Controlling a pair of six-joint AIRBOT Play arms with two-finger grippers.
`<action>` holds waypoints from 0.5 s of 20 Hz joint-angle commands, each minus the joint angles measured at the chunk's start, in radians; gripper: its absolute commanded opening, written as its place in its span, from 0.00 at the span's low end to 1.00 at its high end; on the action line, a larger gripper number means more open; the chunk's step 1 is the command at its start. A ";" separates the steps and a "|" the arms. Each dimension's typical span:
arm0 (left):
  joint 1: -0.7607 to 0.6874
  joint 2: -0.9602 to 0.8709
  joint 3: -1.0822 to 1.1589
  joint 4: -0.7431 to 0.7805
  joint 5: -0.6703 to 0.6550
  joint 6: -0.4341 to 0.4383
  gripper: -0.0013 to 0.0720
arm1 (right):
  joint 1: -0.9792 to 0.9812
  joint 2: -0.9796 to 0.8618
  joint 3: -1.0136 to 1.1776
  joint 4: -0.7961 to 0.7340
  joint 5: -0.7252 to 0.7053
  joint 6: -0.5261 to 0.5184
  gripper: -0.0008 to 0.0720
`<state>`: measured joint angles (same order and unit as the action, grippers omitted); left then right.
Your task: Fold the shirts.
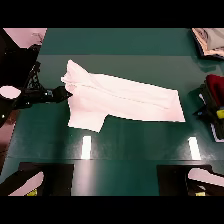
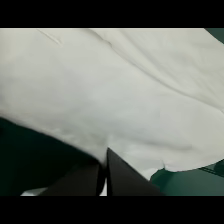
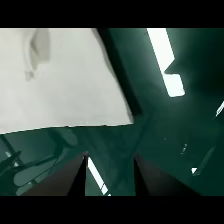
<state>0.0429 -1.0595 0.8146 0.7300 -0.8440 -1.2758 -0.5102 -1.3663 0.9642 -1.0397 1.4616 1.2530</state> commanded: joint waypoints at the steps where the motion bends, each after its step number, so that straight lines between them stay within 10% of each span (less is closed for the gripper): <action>1: -0.001 0.000 0.010 0.000 -0.034 0.001 0.06 | -0.016 -0.053 -0.114 0.029 -0.097 -0.040 0.46; 8: -0.001 0.000 0.010 -0.005 -0.040 0.000 0.06 | 0.068 -0.129 -0.090 0.138 -0.156 -0.084 0.46; 10: -0.001 0.000 0.010 -0.005 -0.045 0.000 0.06 | 0.085 -0.128 -0.074 0.131 -0.161 -0.084 0.33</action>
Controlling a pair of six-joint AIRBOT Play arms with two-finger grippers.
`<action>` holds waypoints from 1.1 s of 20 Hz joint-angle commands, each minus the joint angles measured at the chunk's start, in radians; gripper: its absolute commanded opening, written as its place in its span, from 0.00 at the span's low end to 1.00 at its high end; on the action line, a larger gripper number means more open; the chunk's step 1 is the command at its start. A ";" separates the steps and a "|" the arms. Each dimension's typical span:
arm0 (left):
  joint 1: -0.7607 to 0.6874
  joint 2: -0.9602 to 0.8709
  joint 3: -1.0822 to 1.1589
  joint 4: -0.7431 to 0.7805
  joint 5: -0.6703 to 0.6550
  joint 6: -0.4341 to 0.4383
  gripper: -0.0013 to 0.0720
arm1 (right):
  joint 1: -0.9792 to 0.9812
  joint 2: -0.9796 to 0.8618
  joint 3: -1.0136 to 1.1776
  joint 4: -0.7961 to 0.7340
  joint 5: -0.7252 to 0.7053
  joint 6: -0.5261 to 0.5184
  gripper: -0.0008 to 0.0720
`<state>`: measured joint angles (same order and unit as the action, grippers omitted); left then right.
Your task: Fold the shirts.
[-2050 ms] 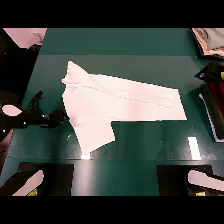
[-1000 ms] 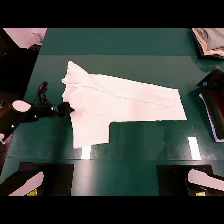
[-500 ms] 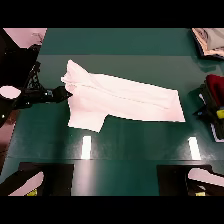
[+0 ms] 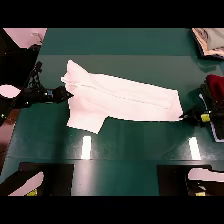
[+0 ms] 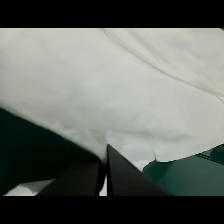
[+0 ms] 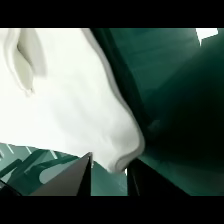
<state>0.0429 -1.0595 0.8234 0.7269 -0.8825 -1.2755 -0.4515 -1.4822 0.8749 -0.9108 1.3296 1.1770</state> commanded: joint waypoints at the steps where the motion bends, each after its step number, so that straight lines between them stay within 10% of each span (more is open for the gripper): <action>1: -0.001 0.000 0.001 -0.002 -0.013 0.000 0.06 | 0.034 -0.012 0.022 -0.008 -0.028 -0.010 0.15; 8: 0.000 0.066 0.106 0.006 -0.011 0.000 0.05 | 0.030 0.165 0.055 0.007 -0.038 -0.014 0.03; 22: -0.001 0.134 1.299 0.004 -0.104 -0.011 0.06 | 0.031 0.662 0.786 0.201 -0.222 0.010 0.03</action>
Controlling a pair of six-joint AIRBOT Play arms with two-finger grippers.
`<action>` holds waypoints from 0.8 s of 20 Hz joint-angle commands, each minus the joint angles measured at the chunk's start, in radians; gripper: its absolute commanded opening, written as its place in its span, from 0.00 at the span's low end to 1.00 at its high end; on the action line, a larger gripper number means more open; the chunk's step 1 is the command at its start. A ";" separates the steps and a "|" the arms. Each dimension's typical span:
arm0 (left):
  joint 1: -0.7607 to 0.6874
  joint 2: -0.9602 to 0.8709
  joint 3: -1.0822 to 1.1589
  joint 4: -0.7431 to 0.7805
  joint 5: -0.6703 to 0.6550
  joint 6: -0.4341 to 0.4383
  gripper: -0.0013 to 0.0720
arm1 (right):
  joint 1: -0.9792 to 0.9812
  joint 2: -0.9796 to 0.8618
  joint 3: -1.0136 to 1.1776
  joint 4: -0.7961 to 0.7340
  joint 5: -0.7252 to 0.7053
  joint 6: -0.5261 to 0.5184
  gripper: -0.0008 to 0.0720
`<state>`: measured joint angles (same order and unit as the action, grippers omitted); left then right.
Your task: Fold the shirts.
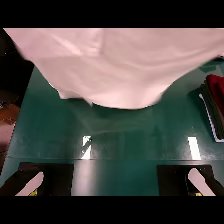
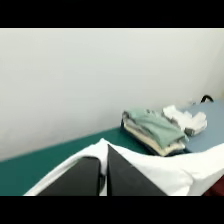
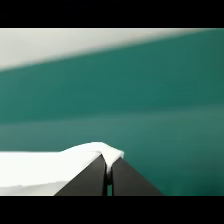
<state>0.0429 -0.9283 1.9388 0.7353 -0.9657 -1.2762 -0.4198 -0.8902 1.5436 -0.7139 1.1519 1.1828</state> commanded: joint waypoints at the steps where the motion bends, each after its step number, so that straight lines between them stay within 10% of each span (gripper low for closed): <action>1: -0.001 0.016 0.201 -0.023 -0.012 -0.010 0.05 | -0.001 0.085 0.156 0.004 -0.042 0.004 0.03; 10: -0.001 0.112 0.250 -0.125 -0.021 -0.108 0.05 | -0.003 0.078 0.458 -0.278 0.230 0.156 0.03; 16: -0.001 0.081 -0.070 0.078 -0.224 -0.212 0.05 | 0.018 -0.156 0.474 -0.354 0.523 0.224 0.03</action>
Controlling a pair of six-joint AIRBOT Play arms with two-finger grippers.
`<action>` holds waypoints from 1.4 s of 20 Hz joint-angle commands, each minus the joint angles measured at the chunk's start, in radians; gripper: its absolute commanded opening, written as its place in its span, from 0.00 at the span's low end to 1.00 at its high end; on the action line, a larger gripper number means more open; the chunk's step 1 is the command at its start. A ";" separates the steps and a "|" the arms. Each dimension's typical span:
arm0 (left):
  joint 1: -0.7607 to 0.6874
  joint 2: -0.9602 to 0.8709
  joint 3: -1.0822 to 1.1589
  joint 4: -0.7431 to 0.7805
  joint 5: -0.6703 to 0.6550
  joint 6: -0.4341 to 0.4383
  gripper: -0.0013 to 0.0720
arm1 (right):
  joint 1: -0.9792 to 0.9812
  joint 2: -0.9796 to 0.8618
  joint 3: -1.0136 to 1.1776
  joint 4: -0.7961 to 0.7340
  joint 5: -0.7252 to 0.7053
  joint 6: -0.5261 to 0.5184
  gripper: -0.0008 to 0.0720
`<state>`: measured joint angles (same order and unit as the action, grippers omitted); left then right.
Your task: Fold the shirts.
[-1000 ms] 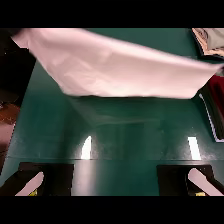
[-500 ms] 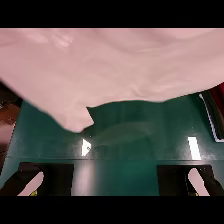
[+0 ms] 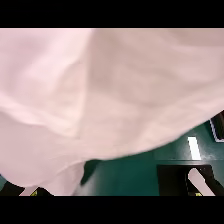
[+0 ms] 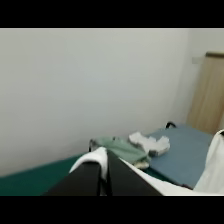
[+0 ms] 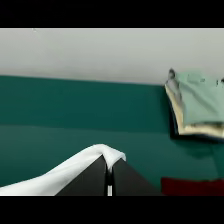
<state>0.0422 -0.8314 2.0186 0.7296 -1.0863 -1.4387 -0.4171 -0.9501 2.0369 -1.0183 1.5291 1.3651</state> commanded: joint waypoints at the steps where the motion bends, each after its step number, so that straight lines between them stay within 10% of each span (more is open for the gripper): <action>1: 0.000 -0.045 -0.241 0.089 -0.143 -0.047 0.05 | 0.047 -0.141 -0.082 -0.051 0.163 0.042 0.03; 8: 0.000 -0.444 -0.583 0.167 -0.119 0.009 0.05 | 0.249 -0.562 -0.343 -0.129 0.162 0.079 0.03; 19: 0.000 -0.745 -0.575 -0.059 0.465 0.284 0.05 | 0.271 -0.883 -0.046 -0.129 -0.249 0.085 0.03; 23: 0.000 -0.745 -0.576 -0.032 0.359 0.400 0.05 | 0.274 -0.855 -0.122 -0.131 -0.211 0.074 0.03; 28: 0.000 -0.745 -0.594 0.257 0.101 0.285 0.05 | 0.287 -0.719 -0.419 -0.137 -0.263 0.066 0.03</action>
<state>0.0418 -1.5753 1.4361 0.8162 -0.8440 -1.0927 -0.1379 -1.7313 1.7580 -1.1545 1.3003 1.4372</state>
